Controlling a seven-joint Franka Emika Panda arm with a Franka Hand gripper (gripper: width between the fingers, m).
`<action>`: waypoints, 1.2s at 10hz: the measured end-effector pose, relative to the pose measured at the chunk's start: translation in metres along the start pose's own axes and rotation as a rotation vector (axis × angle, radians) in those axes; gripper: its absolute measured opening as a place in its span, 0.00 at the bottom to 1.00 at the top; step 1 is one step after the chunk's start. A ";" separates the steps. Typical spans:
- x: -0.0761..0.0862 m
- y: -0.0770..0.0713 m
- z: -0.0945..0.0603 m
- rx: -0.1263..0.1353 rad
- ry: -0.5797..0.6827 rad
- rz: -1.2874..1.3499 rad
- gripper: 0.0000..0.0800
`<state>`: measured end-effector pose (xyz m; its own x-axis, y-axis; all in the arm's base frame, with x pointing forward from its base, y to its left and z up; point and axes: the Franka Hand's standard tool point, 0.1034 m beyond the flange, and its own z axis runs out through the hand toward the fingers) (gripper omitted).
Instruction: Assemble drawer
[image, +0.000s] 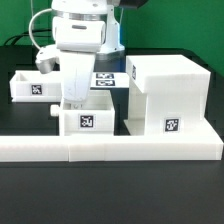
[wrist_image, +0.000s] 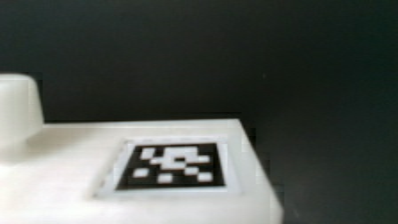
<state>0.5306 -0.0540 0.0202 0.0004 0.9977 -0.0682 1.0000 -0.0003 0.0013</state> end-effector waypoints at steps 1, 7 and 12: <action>-0.002 -0.001 0.001 0.002 0.000 0.004 0.05; 0.016 0.011 0.001 0.023 -0.002 -0.009 0.05; 0.015 0.016 0.001 0.014 0.000 -0.007 0.05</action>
Offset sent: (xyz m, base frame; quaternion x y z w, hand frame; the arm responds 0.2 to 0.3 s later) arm 0.0000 0.0000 0.0000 0.0000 0.0000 0.0000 1.0000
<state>0.5469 -0.0388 0.0178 -0.0065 0.9976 -0.0686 0.9999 0.0056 -0.0132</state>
